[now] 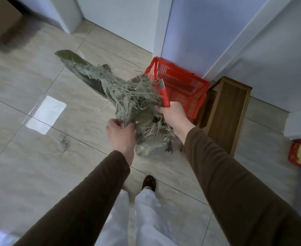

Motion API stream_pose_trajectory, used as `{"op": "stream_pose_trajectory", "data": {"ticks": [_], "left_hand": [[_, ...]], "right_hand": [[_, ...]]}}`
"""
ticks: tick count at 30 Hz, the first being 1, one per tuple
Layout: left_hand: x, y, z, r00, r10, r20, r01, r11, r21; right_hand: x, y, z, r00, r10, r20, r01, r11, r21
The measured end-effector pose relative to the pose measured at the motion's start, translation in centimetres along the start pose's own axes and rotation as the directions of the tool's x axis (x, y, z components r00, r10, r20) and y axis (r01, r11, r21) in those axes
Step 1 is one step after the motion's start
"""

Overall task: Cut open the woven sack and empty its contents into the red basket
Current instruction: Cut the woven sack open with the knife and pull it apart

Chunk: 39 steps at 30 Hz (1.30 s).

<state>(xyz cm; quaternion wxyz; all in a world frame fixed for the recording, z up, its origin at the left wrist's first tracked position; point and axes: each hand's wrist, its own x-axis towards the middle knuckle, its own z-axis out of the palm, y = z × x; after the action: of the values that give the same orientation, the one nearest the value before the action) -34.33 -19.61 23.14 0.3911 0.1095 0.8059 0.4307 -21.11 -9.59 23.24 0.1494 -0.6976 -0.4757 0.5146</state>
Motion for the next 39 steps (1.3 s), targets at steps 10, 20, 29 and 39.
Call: {"op": "stream_pose_trajectory", "data": {"ticks": [10,20,29,39], "left_hand": [[-0.1,2.1,2.5,0.746,0.405,0.528,-0.663,0.374,0.648],[3.2,0.6,2.2,0.709,0.349,0.612,-0.705,0.342,0.621],[3.7,-0.2,3.1,0.706,0.391,0.591,-0.700,0.514,0.496],[4.6,0.2,2.7,0.750,0.349,0.562,-0.639,0.600,0.481]], "right_hand": [[-1.4,-0.7,-0.7,0.997,-0.035,0.071,0.026,0.992,0.123],[1.4,1.3,-3.2,0.997,0.037,-0.064,-0.041,0.997,-0.064],[-3.8,-2.5,-7.4,0.832,-0.544,0.109,0.531,0.724,-0.440],[-4.9,-1.0,-6.5,0.934,-0.152,0.323,0.357,0.407,-0.841]]}}
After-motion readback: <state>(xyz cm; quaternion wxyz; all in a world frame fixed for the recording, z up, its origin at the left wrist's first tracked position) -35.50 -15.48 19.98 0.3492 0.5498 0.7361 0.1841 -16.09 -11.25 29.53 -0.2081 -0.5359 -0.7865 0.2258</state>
